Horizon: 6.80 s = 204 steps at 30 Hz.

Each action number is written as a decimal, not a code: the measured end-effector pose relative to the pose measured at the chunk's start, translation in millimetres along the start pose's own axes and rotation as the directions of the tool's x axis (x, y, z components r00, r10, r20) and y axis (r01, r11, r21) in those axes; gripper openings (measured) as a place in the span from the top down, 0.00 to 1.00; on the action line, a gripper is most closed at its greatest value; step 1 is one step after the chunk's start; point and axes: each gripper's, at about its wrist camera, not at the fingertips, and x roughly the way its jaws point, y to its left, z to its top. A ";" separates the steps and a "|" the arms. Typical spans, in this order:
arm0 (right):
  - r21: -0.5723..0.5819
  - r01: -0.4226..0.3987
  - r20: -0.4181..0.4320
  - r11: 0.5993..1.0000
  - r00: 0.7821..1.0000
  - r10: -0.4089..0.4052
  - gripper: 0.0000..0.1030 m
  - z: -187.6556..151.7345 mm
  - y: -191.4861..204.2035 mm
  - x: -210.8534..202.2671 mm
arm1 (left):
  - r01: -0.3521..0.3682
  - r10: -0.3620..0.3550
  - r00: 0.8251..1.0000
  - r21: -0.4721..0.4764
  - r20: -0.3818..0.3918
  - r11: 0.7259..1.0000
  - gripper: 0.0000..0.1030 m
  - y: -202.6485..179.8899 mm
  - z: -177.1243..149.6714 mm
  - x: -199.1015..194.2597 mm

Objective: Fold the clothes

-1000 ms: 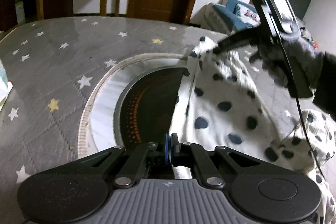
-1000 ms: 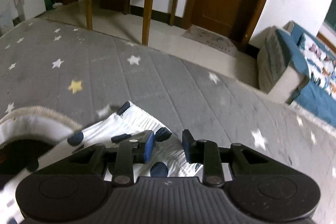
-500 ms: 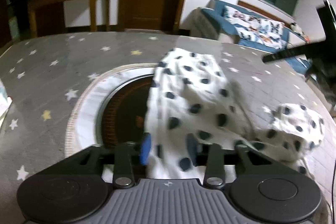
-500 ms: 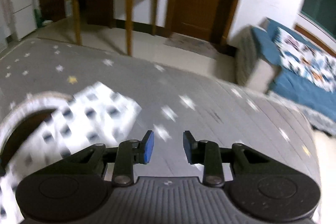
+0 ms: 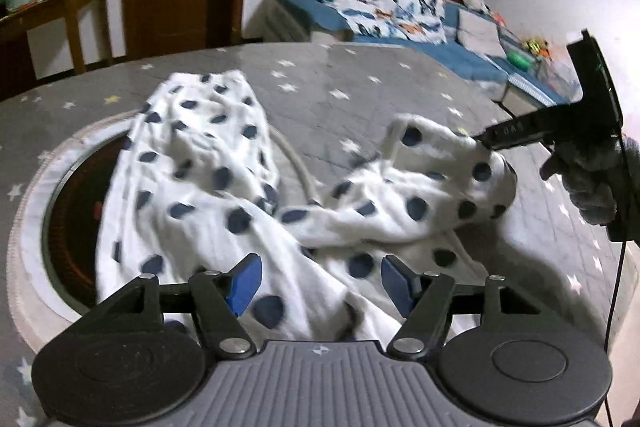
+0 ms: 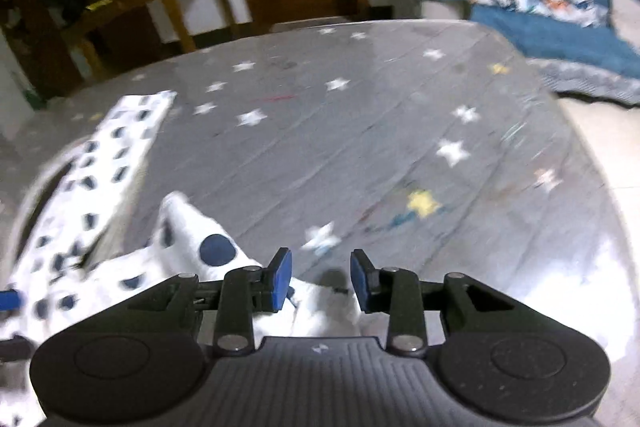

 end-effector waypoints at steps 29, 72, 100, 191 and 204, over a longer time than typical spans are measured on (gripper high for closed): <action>-0.137 -0.115 0.037 0.984 0.992 0.121 0.78 -48.7 55.0 -17.7 | 0.013 -0.005 0.997 0.090 -0.080 0.996 0.15 -30.5 -25.7 14.9; -0.094 0.287 0.127 0.953 0.953 -0.275 0.74 70.8 -22.1 56.0 | 0.308 -0.298 0.951 0.393 -0.088 0.867 0.25 -118.5 -36.3 14.0; -0.132 0.350 0.197 0.927 0.926 -0.322 0.80 66.1 -16.4 49.7 | 0.378 -0.380 0.924 0.266 -0.045 0.887 0.61 -71.0 -20.6 5.6; -0.162 0.109 0.076 0.981 0.992 -0.097 0.63 40.3 32.2 68.9 | -0.198 0.209 0.974 -0.126 0.082 0.972 0.81 82.0 16.7 -2.5; -0.120 0.267 0.184 0.956 0.953 -0.243 0.62 36.2 -14.5 68.1 | -0.154 0.158 0.987 -0.100 0.029 0.983 0.72 76.2 43.6 66.2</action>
